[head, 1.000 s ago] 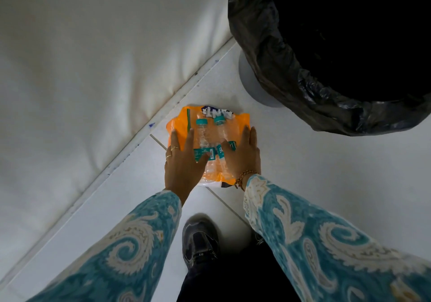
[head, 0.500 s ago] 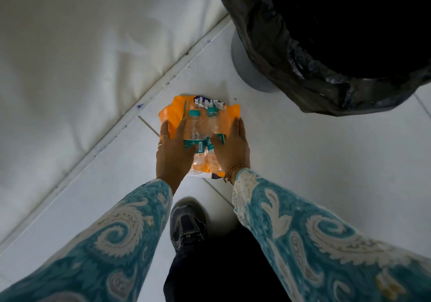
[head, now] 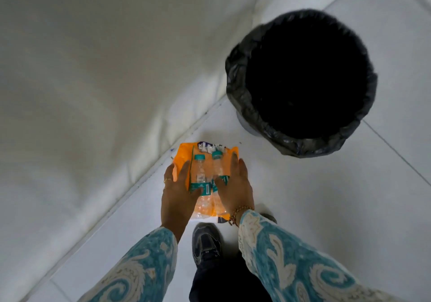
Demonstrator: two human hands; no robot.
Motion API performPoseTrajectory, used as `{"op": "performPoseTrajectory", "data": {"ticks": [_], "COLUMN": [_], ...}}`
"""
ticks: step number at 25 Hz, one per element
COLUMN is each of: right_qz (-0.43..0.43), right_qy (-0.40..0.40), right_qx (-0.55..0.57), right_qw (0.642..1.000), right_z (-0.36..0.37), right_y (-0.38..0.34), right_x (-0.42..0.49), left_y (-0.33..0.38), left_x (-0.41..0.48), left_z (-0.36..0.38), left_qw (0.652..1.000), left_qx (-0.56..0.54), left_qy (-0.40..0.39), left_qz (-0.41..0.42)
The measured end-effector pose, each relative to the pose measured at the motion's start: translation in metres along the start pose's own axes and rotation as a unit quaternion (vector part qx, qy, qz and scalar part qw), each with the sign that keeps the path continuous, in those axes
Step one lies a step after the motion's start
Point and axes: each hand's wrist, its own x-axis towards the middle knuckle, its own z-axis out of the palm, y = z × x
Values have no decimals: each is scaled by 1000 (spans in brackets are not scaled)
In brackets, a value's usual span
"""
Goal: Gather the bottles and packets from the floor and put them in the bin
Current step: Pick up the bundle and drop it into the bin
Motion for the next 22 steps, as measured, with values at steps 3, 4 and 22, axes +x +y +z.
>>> {"op": "performPoseTrajectory", "data": {"ticks": [3,4,22], "right_qz": [-45,-57,-58], "right_qy": [9,16,186], "right_qx": [-23,-27,41], "right_qw": [999,998,980], "right_z": [-24,-33,-292], "right_y": [-33,-44,-69], "right_x": [-30,-40,4], "left_y": [21,30,306], "left_x": [-23,-32,6], "left_z": [-40,-53,-57], "left_qw": [1000,1000,973], "left_qx": [-11,-14,23], "left_qy": [18,22,1], "left_qz": [8,17,231]}}
